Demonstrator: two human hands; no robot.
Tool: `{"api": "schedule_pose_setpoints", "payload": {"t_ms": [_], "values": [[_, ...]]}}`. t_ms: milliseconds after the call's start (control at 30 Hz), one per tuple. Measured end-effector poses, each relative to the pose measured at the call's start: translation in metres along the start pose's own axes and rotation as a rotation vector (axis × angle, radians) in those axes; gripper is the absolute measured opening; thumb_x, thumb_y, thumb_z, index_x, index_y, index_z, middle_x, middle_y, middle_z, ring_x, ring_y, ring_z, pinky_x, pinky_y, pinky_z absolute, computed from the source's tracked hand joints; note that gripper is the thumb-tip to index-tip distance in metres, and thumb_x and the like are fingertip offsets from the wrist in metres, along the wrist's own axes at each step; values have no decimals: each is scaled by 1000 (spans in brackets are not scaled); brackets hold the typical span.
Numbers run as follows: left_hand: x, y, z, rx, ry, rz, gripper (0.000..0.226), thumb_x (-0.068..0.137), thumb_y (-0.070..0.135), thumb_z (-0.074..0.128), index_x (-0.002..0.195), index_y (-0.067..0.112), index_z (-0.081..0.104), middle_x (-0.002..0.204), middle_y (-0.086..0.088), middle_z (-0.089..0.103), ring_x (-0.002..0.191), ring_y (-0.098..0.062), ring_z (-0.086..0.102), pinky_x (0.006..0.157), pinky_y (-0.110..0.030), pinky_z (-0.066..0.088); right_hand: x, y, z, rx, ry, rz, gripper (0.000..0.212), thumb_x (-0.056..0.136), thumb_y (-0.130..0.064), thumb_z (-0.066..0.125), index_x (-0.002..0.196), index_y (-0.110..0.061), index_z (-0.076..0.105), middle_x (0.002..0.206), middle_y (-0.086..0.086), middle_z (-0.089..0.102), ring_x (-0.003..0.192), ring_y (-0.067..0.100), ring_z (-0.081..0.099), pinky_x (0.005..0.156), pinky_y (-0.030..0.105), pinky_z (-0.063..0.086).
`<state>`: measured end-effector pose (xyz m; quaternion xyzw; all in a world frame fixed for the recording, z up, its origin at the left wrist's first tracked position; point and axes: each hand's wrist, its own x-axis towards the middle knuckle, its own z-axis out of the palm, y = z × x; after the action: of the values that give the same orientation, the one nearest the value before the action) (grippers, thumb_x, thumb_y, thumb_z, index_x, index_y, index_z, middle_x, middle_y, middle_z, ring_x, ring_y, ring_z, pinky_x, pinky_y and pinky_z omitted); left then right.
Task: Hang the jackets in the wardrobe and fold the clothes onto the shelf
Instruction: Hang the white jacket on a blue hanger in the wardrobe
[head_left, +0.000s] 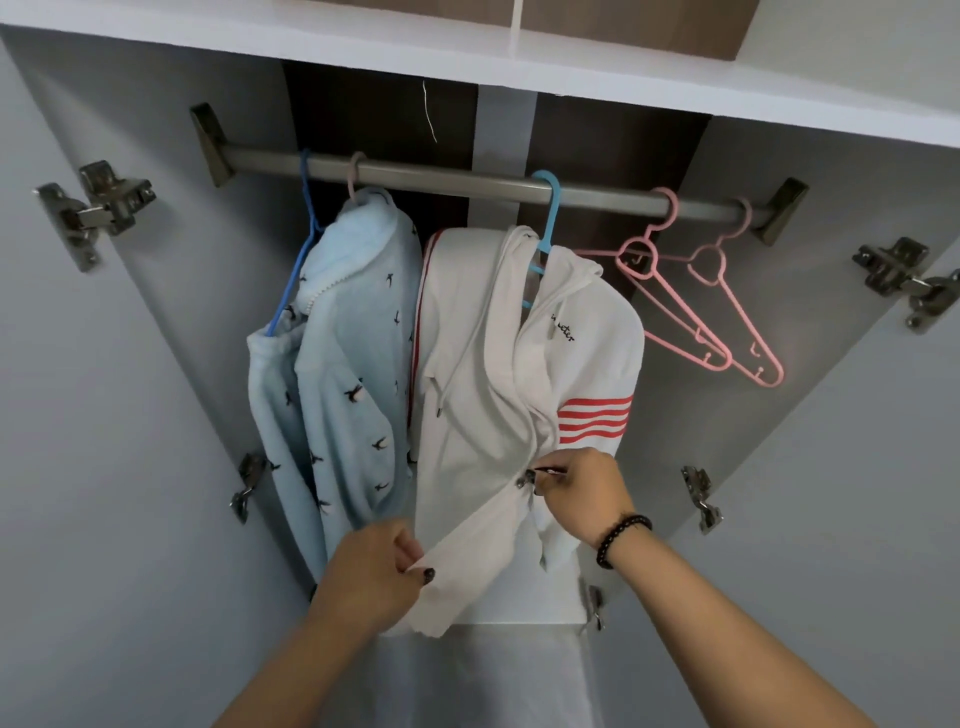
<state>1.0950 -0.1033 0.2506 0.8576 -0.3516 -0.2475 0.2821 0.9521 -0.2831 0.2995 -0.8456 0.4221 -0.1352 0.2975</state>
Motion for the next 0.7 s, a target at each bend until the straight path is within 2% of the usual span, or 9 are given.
{"api": "schedule_pose_setpoints", "payload": {"t_ms": [100, 200, 267, 367, 467, 533, 700], "values": [[7, 3, 6, 49, -25, 31, 20, 79, 29, 72, 79, 33, 53, 80, 15, 60, 75, 1, 57, 73, -21, 52, 5, -7, -1, -60, -39, -85, 25, 86, -7, 53, 86, -16, 76, 82, 1, 73, 81, 17, 65, 76, 31, 53], [11, 30, 20, -38, 63, 106, 21, 78, 41, 72, 87, 30, 56, 84, 16, 58, 80, -1, 57, 74, -21, 50, 8, -12, -5, -60, -71, -154, 24, 86, -8, 53, 87, -15, 76, 86, 0, 73, 84, 16, 65, 78, 29, 53], [14, 50, 27, -75, 132, 139, 23, 78, 47, 71, 85, 30, 56, 83, 16, 57, 78, -2, 56, 69, -19, 46, 7, -14, -8, -83, -112, -200, 23, 87, -10, 54, 90, -16, 76, 91, -2, 73, 87, 14, 64, 80, 27, 52], [19, 73, 35, -29, 188, 185, 31, 83, 44, 66, 66, 31, 44, 66, 12, 54, 63, -4, 51, 55, -19, 40, 5, -14, -13, -113, -150, -243, 22, 88, -12, 54, 91, -18, 75, 93, -3, 73, 87, 14, 64, 79, 27, 52], [22, 80, 45, -7, 211, 191, 38, 85, 40, 66, 61, 27, 40, 58, 8, 51, 56, -7, 48, 57, -26, 45, 10, -6, -25, -142, -169, -233, 23, 86, -11, 55, 91, -17, 75, 96, -3, 73, 90, 15, 64, 81, 30, 53], [21, 81, 52, -17, 233, 178, 38, 85, 38, 67, 60, 25, 40, 57, 7, 50, 55, -7, 47, 57, -26, 43, 16, 1, -33, -148, -186, -227, 23, 85, -10, 56, 93, -17, 76, 98, -2, 73, 92, 14, 64, 83, 28, 53], [13, 56, 65, -17, 250, 59, 35, 85, 42, 64, 62, 24, 45, 58, 7, 53, 56, -8, 51, 52, -24, 40, 41, 7, -47, -127, -190, -193, 23, 85, -9, 55, 88, -17, 76, 91, -3, 72, 84, 14, 64, 77, 26, 53]]}}
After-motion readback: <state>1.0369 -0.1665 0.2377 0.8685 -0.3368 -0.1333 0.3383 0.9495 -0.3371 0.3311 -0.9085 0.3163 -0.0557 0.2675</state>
